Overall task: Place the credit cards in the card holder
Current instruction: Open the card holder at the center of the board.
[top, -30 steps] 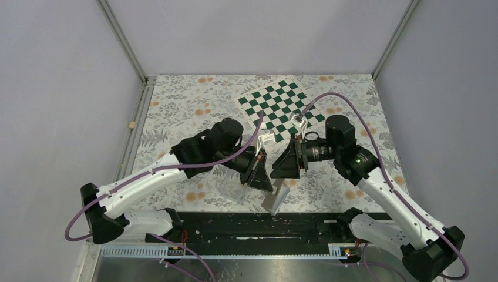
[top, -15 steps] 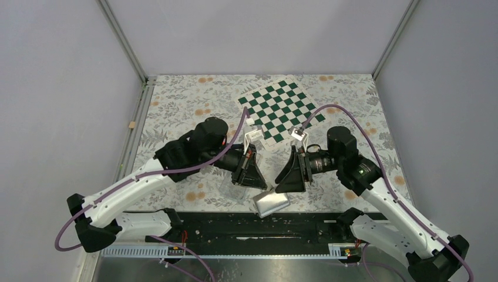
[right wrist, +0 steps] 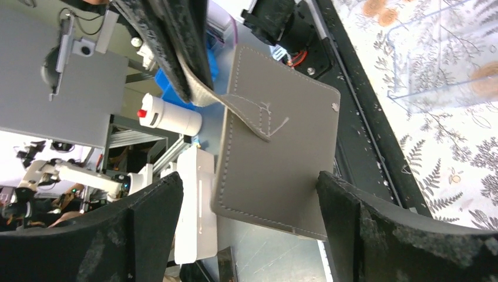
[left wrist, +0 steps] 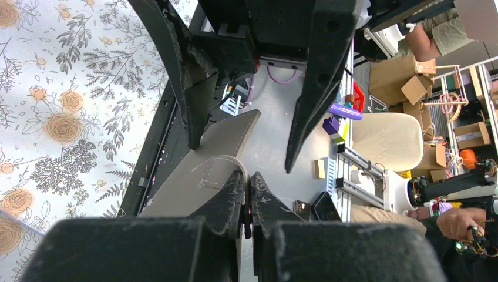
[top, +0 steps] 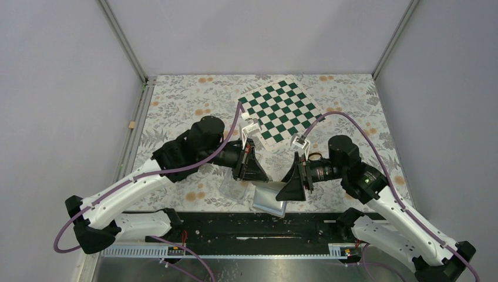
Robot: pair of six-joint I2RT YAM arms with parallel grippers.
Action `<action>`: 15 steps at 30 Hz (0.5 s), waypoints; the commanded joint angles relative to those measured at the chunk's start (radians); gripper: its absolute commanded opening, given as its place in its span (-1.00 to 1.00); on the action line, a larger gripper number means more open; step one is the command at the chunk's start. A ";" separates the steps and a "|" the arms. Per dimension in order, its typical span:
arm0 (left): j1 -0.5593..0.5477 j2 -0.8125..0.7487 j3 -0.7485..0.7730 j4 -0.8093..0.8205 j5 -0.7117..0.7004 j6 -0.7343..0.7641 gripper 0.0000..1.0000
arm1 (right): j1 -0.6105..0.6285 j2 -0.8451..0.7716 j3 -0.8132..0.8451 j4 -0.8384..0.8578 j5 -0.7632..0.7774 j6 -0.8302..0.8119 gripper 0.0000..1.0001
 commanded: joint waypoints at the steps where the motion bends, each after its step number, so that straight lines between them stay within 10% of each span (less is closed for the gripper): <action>1: 0.011 -0.001 0.006 0.106 -0.042 -0.030 -1.00 | 0.040 -0.004 0.056 -0.097 0.154 -0.064 0.71; 5: 0.011 0.009 0.000 0.113 -0.043 -0.039 -1.00 | 0.050 0.002 0.072 -0.117 0.250 -0.070 0.15; 9: 0.017 0.007 -0.009 0.102 -0.058 -0.033 -0.99 | 0.049 0.001 0.086 -0.127 0.351 -0.056 -0.93; 15: 0.034 -0.043 -0.024 0.039 -0.244 -0.025 0.41 | 0.050 0.002 0.073 -0.117 0.430 -0.004 -1.00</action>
